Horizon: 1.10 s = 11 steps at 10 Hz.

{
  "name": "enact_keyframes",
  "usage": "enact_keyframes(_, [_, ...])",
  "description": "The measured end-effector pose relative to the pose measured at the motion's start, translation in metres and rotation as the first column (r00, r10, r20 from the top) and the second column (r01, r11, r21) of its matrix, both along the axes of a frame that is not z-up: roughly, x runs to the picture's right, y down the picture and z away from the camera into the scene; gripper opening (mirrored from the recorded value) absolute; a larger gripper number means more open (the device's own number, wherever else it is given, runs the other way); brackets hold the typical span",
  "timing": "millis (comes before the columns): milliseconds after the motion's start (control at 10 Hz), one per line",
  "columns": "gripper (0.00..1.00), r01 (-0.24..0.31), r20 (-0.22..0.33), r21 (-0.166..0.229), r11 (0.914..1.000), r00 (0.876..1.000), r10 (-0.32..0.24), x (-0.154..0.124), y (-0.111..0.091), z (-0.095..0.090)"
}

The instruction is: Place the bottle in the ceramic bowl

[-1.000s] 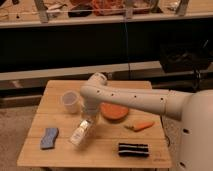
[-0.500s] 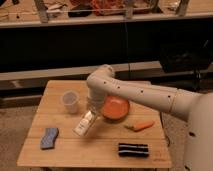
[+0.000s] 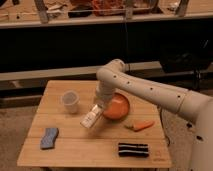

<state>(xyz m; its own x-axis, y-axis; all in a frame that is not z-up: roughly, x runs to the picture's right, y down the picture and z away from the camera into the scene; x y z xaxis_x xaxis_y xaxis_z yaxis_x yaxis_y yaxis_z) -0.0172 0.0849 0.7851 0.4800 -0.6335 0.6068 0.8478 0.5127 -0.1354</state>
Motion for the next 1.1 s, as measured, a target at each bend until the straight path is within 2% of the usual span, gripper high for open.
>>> enact_keyframes(300, [0.0, -0.028, -0.007, 0.009, 0.9996, 1.0, 0.028, 0.02, -0.014, 0.012])
enact_keyframes(800, [0.02, -0.057, -0.016, 0.012, 0.9983, 0.998, 0.057, 0.031, -0.027, 0.026])
enact_keyframes(900, [0.08, -0.06, -0.015, 0.012, 0.9981, 0.998, 0.06, 0.032, -0.029, 0.028])
enact_keyframes(1100, [0.29, -0.069, -0.016, 0.011, 0.9976, 0.998, 0.069, 0.034, -0.032, 0.031])
